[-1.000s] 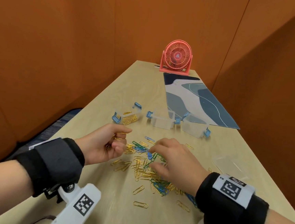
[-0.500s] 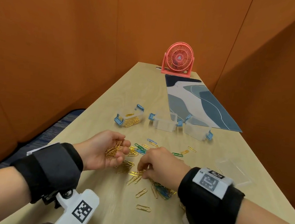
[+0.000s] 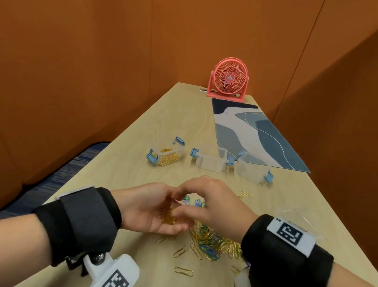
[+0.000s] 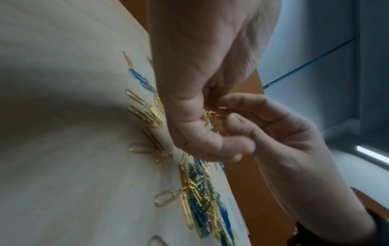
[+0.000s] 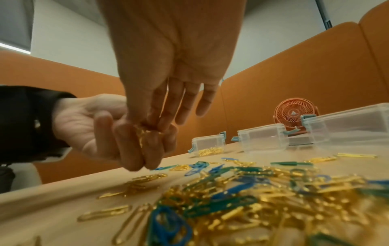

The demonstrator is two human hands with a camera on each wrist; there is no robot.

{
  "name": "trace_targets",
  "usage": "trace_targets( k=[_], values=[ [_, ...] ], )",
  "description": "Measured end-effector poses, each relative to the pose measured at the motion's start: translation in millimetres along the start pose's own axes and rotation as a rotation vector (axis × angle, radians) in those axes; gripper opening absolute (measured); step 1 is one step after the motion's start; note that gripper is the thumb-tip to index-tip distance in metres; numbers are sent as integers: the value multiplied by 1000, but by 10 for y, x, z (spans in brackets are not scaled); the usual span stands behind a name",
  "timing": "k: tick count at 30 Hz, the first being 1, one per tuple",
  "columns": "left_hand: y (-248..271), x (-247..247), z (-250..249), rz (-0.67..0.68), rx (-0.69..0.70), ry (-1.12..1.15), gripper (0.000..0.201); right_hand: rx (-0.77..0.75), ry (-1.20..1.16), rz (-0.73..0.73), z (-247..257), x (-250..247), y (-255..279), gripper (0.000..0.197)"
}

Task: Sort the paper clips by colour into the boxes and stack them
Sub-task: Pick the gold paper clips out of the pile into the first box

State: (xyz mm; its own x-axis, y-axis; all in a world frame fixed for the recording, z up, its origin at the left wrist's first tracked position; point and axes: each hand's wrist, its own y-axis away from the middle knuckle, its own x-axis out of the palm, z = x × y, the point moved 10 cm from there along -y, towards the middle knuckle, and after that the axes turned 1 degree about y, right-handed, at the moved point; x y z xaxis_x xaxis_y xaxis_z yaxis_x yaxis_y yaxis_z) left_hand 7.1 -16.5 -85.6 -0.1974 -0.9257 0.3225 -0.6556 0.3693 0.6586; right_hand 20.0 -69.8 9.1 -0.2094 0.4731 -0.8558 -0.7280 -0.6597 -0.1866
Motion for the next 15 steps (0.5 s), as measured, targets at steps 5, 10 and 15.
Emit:
trace_targets(
  k=[5,10,15],
  values=[
    [-84,-156,-370,-87,48,-193,36,24,84,-44,-197,-216,214,30],
    [-17,-587,-1306,-423,338,-188,37,255,239,156,-700,-383,517,33],
    [-91,-761,-1745,-524,484,-158,52,418,185,260,-953,-390,674,68]
  ],
)
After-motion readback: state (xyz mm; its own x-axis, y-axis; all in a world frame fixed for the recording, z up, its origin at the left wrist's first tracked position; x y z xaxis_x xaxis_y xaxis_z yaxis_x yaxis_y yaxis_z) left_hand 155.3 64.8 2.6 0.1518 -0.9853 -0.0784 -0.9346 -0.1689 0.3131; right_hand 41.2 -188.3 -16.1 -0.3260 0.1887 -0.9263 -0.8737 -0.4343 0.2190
